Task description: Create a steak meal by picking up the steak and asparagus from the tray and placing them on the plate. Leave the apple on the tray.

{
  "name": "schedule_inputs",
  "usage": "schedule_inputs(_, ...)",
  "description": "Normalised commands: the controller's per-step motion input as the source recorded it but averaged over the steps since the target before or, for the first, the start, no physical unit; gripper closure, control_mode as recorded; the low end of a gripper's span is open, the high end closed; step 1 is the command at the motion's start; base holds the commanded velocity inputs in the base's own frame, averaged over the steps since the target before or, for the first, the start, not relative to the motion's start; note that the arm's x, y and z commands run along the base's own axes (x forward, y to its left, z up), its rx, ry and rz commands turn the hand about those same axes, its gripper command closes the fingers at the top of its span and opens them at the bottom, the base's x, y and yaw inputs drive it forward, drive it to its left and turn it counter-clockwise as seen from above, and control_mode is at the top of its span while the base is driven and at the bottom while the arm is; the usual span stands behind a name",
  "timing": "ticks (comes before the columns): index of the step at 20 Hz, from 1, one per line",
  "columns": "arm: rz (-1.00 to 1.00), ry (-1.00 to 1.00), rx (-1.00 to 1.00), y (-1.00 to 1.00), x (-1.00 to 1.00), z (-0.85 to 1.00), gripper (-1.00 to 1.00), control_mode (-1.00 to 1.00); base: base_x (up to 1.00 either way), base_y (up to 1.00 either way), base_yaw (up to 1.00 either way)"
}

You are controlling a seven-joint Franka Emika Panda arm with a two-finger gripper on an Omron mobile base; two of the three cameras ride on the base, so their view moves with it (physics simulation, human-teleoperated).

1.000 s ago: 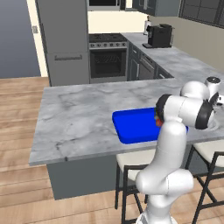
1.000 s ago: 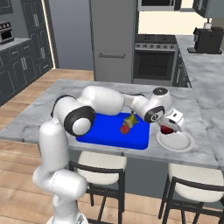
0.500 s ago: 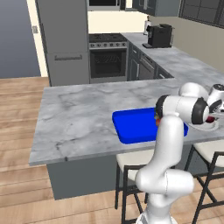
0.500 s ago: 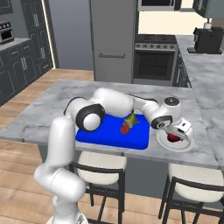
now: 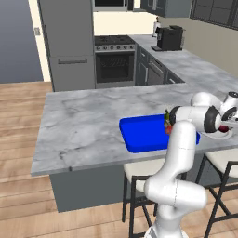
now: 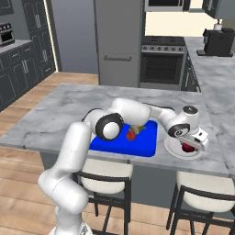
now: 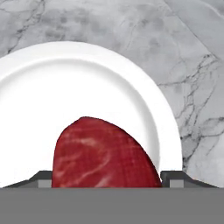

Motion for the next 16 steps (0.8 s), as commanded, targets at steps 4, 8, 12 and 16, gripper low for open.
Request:
schedule_inputs(4,0.0,0.06,0.01,-0.09,0.32,-0.32,1.0,-1.0,0.0,0.0,0.0)
schedule_inputs(8,0.0,0.02,0.0,-0.05,0.23,-0.24,-1.0,-1.0,0.0,0.0,0.0)
schedule_inputs(12,0.0,-0.07,0.0,0.0,-0.01,0.0,-1.0,-1.0,0.0,0.0,0.0)
schedule_inputs(16,0.0,-0.15,0.0,0.0,-0.05,0.0,-1.0,-1.0,0.0,0.0,0.0)
